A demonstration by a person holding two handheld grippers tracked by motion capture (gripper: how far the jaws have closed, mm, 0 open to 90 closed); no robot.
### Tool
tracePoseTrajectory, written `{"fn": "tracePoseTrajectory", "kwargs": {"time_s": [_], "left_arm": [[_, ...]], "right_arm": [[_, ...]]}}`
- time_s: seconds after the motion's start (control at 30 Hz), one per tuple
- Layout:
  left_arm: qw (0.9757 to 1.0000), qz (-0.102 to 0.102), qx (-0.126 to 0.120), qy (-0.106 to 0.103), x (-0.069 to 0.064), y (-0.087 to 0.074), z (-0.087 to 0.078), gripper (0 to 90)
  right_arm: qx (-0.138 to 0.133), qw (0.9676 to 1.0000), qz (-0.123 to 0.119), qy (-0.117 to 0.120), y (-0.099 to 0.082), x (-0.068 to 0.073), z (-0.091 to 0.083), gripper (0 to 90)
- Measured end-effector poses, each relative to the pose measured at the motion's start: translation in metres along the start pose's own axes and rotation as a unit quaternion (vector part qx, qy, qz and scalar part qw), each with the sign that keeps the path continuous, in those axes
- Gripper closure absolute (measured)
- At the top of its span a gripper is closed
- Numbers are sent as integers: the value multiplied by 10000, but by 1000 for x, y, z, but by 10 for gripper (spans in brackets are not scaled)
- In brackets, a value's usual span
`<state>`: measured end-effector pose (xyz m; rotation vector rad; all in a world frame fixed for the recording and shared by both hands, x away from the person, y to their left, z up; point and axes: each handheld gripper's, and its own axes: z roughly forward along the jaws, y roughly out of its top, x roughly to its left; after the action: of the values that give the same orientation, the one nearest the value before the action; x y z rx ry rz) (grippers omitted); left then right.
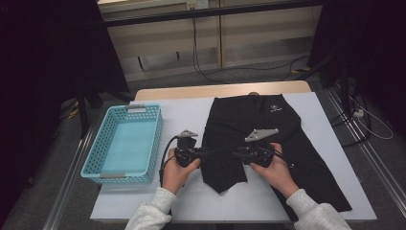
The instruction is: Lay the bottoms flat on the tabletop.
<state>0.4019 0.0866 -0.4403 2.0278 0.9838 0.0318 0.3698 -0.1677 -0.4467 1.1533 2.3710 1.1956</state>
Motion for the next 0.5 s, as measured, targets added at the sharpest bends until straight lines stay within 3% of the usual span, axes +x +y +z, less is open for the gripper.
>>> {"fn": "tracePoseTrajectory", "kwargs": {"time_s": [0.13, 0.27, 0.4, 0.5], "left_arm": [[9998, 142, 119, 35, -6, -1, 7, 579], [9992, 259, 254, 173, -9, -3, 13, 585], [9983, 298, 469, 196, -11, -4, 21, 745], [9981, 290, 515, 183, -14, -2, 25, 801]], "right_arm": [[-101, 9999, 61, -63, -1, -1, -6, 559], [-245, 9995, 163, -72, -5, -3, -16, 530], [-263, 9994, 155, -136, -7, -4, -20, 521], [-262, 9994, 134, -152, -10, -6, -23, 520]]}}
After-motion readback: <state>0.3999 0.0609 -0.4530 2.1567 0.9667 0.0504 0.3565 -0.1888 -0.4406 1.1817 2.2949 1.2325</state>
